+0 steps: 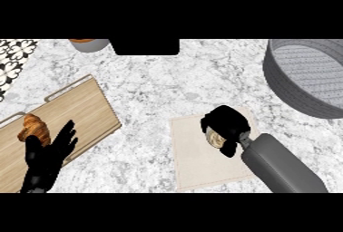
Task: Pick the cupcake from the placemat and place it in the basket
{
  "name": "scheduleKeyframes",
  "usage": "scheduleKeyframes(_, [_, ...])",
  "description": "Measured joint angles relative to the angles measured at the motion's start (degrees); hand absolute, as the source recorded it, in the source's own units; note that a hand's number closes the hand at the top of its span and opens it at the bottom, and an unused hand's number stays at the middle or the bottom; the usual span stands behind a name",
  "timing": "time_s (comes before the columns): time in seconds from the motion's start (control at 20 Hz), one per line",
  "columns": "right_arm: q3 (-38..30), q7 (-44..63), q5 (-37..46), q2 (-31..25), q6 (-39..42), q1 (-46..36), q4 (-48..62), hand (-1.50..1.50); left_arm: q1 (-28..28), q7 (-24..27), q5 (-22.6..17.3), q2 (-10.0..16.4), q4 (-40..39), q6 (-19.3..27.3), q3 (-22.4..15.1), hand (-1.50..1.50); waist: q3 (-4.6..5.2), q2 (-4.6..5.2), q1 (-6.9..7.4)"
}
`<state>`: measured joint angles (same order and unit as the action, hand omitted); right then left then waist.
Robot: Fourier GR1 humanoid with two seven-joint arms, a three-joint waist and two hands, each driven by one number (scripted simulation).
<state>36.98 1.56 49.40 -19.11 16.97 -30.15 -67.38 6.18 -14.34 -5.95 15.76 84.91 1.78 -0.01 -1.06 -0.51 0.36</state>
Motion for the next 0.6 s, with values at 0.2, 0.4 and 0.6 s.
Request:
scheduleKeyframes(0.2, [0.11,-2.06,2.66,0.86,-3.05,-0.59,2.34,1.50,0.39,1.11,0.75,-0.56,0.18,0.03,-0.08,0.00,0.08,-0.10,0.15])
scheduleKeyframes(0.4, [-3.56,3.94,3.07,3.25,-3.63,-1.63,5.63,1.50,0.26,0.24,0.79,-0.35,0.38,-0.35,0.22,0.00,0.09,0.04,-0.04])
scheduleKeyframes(0.6, [-12.20,19.11,1.91,6.70,-5.11,-3.91,10.81,1.50,0.54,-0.22,0.51,-0.32,1.15,-0.49,0.53,0.00,0.17,0.40,-0.20])
